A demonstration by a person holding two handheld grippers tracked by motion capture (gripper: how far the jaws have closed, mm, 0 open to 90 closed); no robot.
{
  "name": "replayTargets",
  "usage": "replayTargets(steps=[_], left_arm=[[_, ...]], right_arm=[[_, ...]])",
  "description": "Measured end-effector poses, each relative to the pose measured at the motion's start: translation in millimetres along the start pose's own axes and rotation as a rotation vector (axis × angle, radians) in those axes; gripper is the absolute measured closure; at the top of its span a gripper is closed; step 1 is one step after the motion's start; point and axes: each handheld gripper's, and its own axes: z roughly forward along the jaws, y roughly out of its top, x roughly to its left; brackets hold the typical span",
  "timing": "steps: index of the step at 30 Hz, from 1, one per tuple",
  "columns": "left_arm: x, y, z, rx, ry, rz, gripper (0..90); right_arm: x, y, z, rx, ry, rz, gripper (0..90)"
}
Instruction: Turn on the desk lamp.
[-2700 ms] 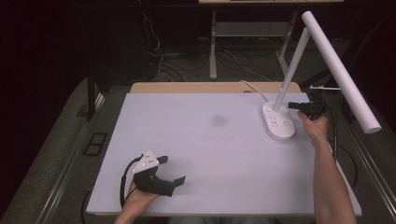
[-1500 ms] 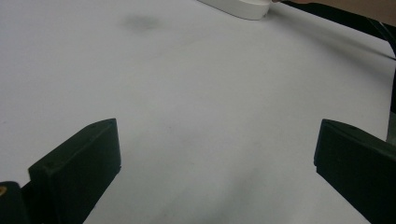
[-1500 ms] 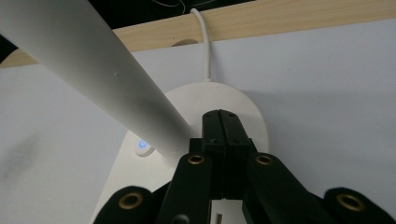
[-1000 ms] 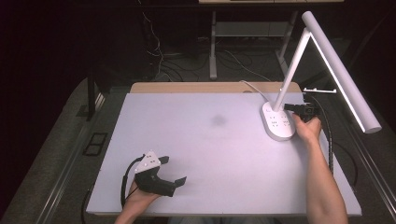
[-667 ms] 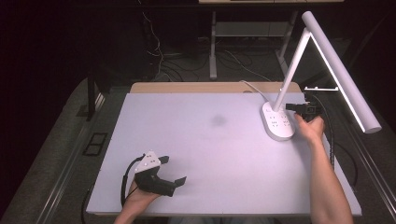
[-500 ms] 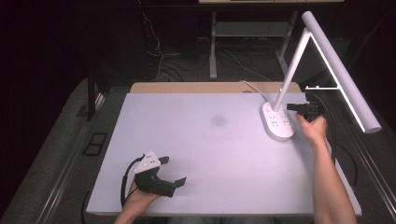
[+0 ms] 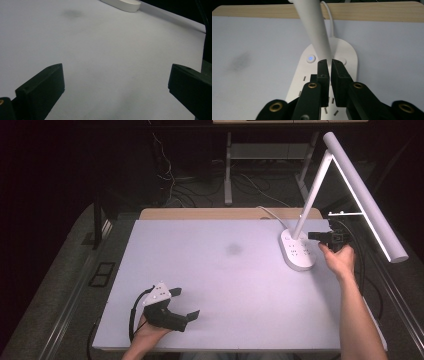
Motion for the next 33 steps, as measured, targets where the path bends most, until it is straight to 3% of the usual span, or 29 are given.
replayTargets(steps=[9, 13, 19, 21, 22, 23, 24, 26, 27, 30, 33], left_arm=[[-0.8, 0.3, -0.1, 0.0, -0.013, 0.003, 0.0], [-1.3, 0.5, 0.2, 0.001, -0.02, 0.003, 0.0], [-1.1, 1.2, 1.7, 0.01, -0.032, 0.014, 0.0], [-1.3, 1.2, 1.8, 0.009, -0.034, 0.012, 0.0], [-1.3, 1.3, 1.8, 0.009, -0.035, 0.012, 0.0], [-1.3, 1.3, 1.9, 0.007, -0.035, 0.013, 0.0], [-1.4, 1.3, 1.9, 0.007, -0.036, 0.012, 0.5], [-1.6, 1.3, 2.0, 0.006, -0.037, 0.011, 0.7], [-1.8, 1.3, 2.3, 0.002, -0.037, 0.011, 0.8], [-2.0, 1.2, 2.5, 0.002, -0.039, 0.011, 0.7], [-1.9, 1.2, 2.6, 0.002, -0.039, 0.009, 0.7]], right_arm=[[22.3, -5.2, -23.9, -0.03, 0.013, -0.035, 60.5], [29.5, -11.2, -33.8, -0.057, 0.051, -0.017, 52.8], [39.4, -22.0, -44.1, -0.076, 0.056, -0.017, 40.4], [42.5, -27.3, -47.1, -0.082, 0.06, -0.032, 32.4], [44.9, -32.9, -48.7, -0.08, 0.079, -0.033, 23.0], [44.9, -32.9, -48.7, -0.08, 0.079, -0.033, 23.0], [47.0, -38.7, -49.2, -0.075, 0.09, -0.042, 12.0], [48.0, -41.5, -49.6, -0.074, 0.099, -0.043, 11.0], [50.3, -47.3, -50.6, -0.073, 0.123, -0.042, 0.9], [55.0, -55.3, -52.4, -0.072, 0.17, -0.038, 0.3], [59.1, -60.1, -53.2, -0.065, 0.181, -0.048, 0.3]])
